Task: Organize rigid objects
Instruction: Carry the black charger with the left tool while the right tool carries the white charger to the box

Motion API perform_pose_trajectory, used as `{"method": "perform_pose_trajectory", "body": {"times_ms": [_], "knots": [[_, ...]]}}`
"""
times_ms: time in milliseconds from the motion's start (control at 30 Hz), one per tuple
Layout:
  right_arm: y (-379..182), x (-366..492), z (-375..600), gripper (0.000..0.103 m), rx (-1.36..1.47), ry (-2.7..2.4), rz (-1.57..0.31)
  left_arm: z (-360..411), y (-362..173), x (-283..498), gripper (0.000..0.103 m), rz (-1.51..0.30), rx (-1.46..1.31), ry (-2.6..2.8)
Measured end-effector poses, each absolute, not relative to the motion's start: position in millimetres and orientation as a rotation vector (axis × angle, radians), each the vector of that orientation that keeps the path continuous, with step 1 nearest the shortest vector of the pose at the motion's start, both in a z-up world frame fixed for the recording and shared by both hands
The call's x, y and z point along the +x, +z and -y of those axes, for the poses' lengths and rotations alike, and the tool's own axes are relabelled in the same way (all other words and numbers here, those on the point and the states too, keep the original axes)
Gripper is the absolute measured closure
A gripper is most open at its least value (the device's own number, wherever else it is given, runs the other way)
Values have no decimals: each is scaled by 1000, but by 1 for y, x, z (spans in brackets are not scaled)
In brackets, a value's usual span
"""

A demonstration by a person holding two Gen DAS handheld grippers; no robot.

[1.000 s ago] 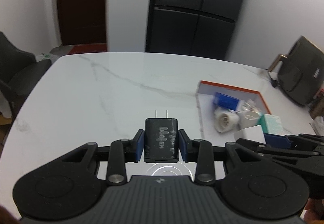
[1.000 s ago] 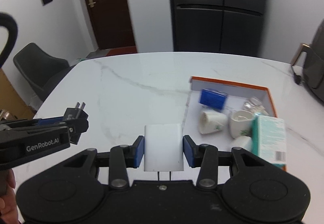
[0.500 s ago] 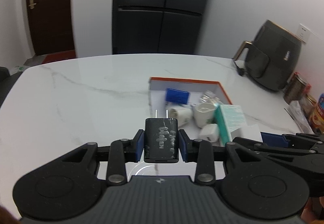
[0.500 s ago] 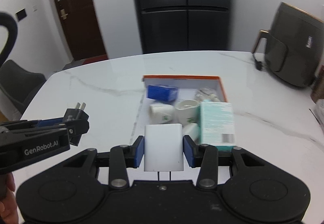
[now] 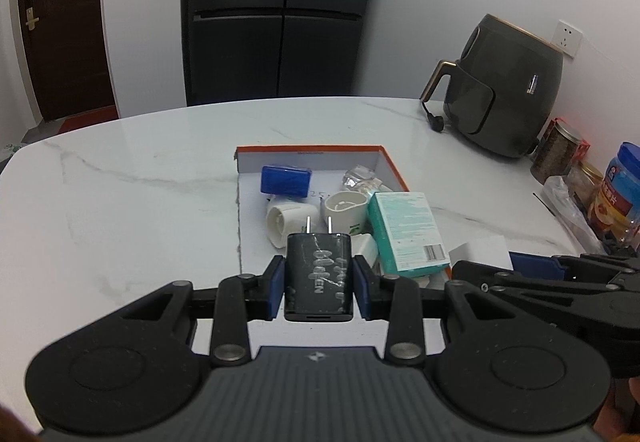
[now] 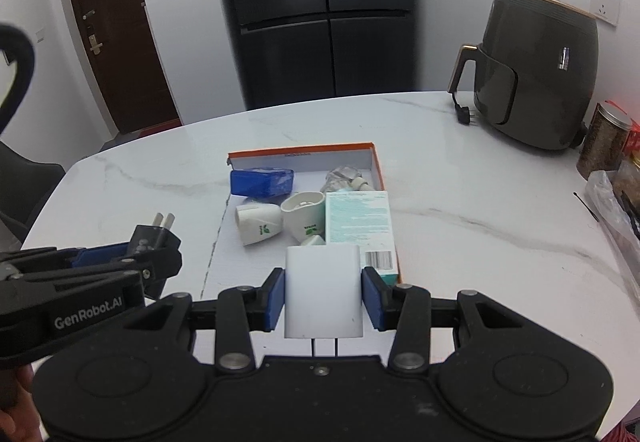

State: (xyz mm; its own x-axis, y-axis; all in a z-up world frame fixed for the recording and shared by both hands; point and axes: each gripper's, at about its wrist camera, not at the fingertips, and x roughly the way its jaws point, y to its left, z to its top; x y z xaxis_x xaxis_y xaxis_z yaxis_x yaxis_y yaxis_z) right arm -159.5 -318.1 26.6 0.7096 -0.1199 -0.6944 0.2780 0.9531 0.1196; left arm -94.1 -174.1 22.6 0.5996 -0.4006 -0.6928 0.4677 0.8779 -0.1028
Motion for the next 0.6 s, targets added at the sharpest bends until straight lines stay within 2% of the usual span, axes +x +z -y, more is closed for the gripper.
{"method": "perform_pose_trajectory", "body": {"times_ms": [600], "knots": [[-3, -140, 341, 52, 217, -204, -817, 198, -4, -84, 67, -840, 106, -458]]}}
